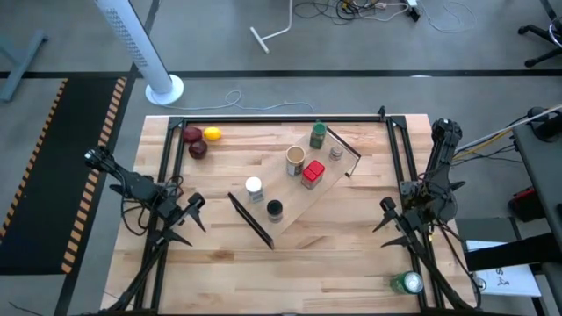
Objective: Shelf spices
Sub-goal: Return to Home Position
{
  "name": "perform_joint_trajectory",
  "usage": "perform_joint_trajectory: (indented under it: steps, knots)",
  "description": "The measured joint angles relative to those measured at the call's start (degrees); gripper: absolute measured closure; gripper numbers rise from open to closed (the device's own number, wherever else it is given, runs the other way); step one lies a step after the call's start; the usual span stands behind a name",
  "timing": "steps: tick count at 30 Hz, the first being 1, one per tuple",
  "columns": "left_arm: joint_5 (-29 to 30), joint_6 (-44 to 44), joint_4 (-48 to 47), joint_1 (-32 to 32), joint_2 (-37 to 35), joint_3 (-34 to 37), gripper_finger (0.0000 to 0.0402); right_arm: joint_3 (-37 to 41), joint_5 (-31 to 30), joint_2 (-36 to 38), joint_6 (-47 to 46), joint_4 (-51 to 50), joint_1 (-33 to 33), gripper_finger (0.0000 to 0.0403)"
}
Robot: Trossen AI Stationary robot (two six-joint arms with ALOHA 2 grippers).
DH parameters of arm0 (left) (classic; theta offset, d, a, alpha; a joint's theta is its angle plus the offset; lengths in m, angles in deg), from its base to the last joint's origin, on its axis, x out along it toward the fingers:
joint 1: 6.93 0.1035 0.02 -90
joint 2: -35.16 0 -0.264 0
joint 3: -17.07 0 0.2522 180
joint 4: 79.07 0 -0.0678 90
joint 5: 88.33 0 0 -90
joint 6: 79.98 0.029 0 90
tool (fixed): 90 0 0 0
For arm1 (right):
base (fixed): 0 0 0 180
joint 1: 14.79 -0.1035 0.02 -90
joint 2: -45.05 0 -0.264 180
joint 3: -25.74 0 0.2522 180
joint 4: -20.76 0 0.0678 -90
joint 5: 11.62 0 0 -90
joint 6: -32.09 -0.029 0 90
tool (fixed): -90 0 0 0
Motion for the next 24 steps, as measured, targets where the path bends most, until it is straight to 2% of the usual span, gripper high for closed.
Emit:
perform_joint_trajectory:
  steps: [10,13,18,24]
  knots:
    - [0.0,-0.01,0.21,0.01,3.69,0.84,0.016,0.02,-0.01,0.01,0.01,0.13,0.0,0.0204]
    - [0.0,-0.09,1.73,0.01,1.94,4.01,0.0164,0.04,-0.01,0.1,0.02,0.11,0.0,0.0204]
    - [4.48,-0.23,-1.61,0.1,-1.29,4.02,0.0172,0.04,-0.01,1.89,0.04,-0.41,0.02,0.0204]
    - [5.63,-0.19,-1.43,0.2,-5.08,4.02,0.0181,0.07,0.28,6.54,0.04,-0.57,1.99,0.0204]
